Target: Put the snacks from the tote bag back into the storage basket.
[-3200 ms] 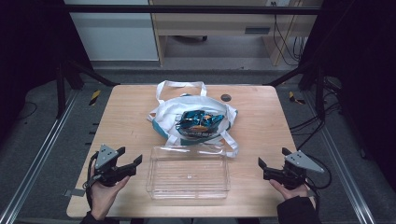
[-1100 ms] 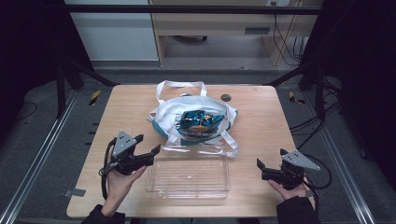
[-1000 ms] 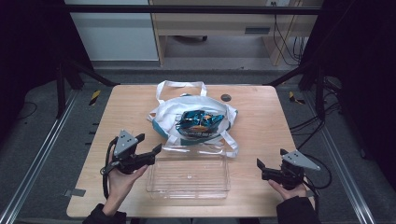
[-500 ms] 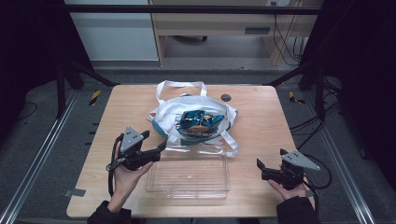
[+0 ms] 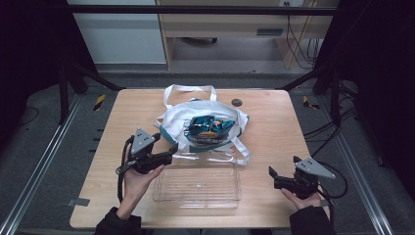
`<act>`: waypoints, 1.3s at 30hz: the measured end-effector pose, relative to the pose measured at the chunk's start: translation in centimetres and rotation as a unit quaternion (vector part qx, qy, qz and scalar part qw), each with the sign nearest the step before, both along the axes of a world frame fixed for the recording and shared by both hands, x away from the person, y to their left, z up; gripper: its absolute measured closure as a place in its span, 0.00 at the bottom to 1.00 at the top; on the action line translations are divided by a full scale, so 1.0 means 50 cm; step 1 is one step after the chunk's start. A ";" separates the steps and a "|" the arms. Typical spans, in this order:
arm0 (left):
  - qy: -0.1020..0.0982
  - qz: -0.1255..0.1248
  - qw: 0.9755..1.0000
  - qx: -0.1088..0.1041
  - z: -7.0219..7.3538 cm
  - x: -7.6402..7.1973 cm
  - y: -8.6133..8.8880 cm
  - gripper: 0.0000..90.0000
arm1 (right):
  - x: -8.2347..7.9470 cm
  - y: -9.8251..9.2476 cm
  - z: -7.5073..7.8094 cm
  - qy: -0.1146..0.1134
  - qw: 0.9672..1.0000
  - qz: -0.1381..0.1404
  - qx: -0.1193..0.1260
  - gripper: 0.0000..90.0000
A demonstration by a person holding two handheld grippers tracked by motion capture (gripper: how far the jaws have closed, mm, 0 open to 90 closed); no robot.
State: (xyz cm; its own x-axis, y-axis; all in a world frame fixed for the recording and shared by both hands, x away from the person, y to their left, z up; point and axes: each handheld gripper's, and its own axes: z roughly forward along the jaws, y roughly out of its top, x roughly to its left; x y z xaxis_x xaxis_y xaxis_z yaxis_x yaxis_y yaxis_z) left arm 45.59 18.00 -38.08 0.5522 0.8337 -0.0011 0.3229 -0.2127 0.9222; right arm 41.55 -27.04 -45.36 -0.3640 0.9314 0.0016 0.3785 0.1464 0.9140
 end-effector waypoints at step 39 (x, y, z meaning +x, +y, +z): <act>-0.007 0.003 1.000 0.029 0.016 0.056 -0.069 0.39 | 0.002 0.001 -0.001 0.004 1.000 0.002 0.001 0.05</act>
State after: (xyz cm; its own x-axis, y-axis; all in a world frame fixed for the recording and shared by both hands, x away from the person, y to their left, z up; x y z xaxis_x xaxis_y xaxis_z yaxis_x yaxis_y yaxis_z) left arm 48.38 14.53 -37.29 0.5472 0.8352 0.0544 0.3117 -0.2636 0.9129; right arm 41.63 -26.98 -45.40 -0.3680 0.9298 0.0075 0.3859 0.1454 0.9110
